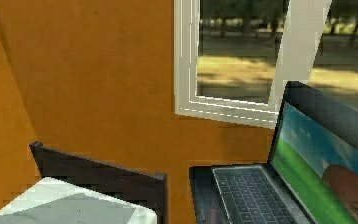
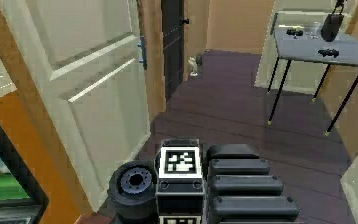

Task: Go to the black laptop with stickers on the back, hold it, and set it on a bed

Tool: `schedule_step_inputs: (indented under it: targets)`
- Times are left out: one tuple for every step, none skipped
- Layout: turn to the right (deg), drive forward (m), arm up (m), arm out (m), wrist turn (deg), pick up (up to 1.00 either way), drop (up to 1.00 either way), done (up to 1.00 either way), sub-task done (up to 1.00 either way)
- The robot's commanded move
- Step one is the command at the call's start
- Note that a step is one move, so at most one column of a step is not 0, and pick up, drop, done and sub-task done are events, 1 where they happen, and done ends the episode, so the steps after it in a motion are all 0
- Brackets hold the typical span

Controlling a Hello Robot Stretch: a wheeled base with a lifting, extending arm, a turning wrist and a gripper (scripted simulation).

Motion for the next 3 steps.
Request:
schedule_step_inputs:
  targets:
    - [-42.0, 0.00, 0.00, 0.00, 0.0, 0.00, 0.00, 0.00, 0.00]
    - [36.0, 0.00, 0.00, 0.00, 0.0, 0.00, 0.00, 0.00, 0.00]
    - [-45.0, 0.00, 0.00, 0.00, 0.0, 0.00, 0.00, 0.00, 0.00]
